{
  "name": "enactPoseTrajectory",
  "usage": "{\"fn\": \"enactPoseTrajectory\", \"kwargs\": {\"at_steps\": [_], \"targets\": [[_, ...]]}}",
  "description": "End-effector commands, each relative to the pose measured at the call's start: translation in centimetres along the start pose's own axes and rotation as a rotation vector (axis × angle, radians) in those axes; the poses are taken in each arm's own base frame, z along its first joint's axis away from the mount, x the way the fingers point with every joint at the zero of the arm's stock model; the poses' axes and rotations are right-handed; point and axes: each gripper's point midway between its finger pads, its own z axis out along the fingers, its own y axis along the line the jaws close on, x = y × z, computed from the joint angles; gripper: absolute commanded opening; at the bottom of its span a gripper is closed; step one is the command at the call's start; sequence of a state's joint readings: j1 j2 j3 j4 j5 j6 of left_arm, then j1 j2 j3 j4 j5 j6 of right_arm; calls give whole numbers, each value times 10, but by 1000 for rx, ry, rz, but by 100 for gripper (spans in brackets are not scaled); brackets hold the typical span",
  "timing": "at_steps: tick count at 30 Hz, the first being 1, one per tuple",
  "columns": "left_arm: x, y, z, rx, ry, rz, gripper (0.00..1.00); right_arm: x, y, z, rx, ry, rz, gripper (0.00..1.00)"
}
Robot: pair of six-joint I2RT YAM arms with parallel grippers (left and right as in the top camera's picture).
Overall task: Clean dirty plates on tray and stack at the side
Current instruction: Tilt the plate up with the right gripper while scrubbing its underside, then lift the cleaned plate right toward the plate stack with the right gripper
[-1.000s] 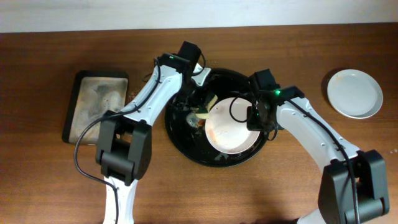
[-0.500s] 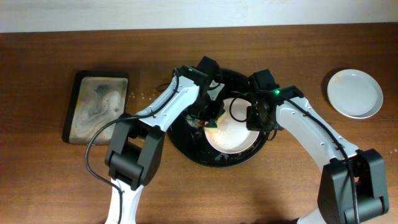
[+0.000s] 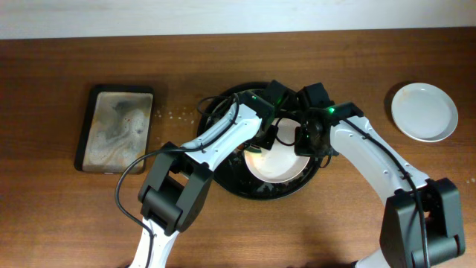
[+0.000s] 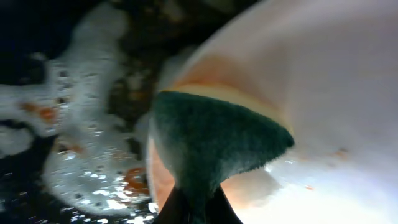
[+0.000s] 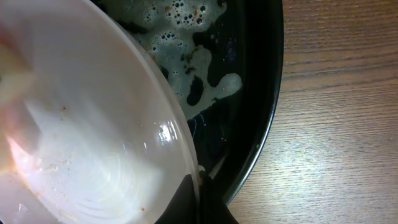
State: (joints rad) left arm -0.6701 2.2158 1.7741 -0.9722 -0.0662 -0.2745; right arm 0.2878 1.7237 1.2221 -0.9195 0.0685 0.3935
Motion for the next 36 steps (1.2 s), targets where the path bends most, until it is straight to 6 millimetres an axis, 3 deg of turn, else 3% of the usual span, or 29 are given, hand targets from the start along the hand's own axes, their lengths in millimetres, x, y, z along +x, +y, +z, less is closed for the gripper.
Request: {"fn": "enactPoseTrajectory", "kwargs": {"at_steps": [1, 19, 24, 33, 36], "targets": [[-5, 24, -7, -94, -34, -43, 0, -5, 3, -3, -9, -8, 10, 4], [10, 75, -10, -198, 47, -106, 0, -5, 2, -3, -8, -8, 10, 4], [8, 73, -17, -178, 35, -112, 0, -5, 2, -3, -8, -6, 10, 4], [-6, 64, -50, -8, -28, -165, 0, -8, -1, -7, 9, -26, -10, 4], [-6, 74, -49, 40, -16, -207, 0, -21, -19, -33, 108, -97, -60, 4]]}}
